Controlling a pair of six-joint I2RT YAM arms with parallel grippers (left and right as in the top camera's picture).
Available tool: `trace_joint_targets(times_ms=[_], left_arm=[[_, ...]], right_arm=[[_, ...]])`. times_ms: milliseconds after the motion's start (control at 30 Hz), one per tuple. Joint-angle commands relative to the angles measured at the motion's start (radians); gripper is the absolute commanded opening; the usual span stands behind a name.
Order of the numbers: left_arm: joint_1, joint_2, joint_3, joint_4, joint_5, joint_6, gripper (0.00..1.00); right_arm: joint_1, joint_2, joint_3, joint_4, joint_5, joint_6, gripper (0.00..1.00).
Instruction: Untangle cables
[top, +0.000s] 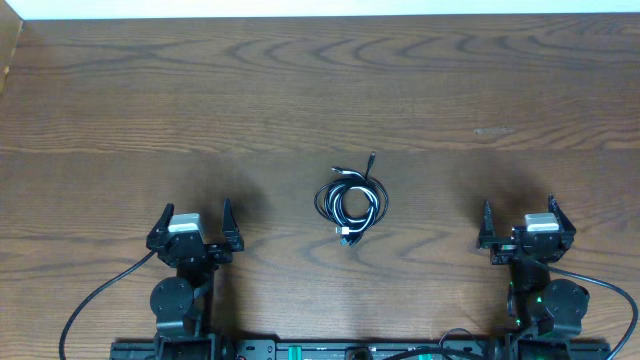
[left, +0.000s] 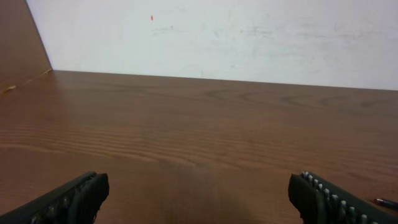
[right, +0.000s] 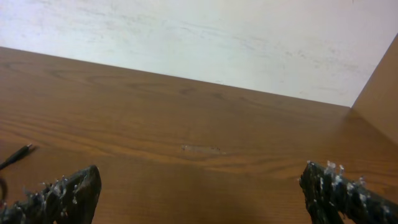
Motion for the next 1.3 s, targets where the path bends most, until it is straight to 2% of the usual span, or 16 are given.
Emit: trace_joint_targets(times_ms=[0,1267], left_arm=[[0.001,-0.006,-0.014,-0.041,-0.003,-0.001,0.98],[0.002,-0.006,-0.014,-0.037,-0.003,-0.001,0.98]], right_arm=[[0.008,0.000,-0.001,-0.005,-0.006,0.015,0.99],[0.008,0.000,-0.001,0.004,0.028,0.028,0.99]])
